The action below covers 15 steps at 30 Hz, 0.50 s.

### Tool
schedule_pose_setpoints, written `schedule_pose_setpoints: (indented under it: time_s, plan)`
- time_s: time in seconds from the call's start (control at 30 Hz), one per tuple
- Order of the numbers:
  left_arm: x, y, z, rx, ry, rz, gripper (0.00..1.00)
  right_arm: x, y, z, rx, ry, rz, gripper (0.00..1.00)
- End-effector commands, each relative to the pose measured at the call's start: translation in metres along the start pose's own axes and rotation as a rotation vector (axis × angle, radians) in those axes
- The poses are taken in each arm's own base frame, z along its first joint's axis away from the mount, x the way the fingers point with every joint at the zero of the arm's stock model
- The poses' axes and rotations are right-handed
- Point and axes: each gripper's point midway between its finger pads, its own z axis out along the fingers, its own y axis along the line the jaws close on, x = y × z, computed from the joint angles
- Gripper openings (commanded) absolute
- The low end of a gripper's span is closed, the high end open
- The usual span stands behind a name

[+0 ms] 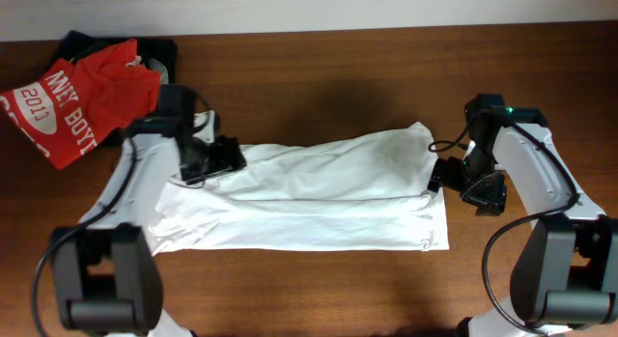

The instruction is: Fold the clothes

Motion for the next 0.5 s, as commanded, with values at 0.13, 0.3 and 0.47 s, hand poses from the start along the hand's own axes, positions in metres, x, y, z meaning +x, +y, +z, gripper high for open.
schedule_pose_setpoints:
  time_s: [0.13,0.3,0.47]
  plan:
    - [-0.002,0.017,0.036,-0.140,0.043,-0.058,0.76,0.004,-0.001,0.001,-0.009,-0.006,-0.030,0.92]
    - [-0.013,0.036,0.033,-0.252,-0.006,0.017,0.73,0.003,-0.001,0.001,-0.010,-0.009,-0.030,0.92]
    - [-0.009,0.036,0.048,-0.259,0.035,0.133,0.73,0.003,-0.001,0.001,-0.011,-0.013,-0.030,0.92]
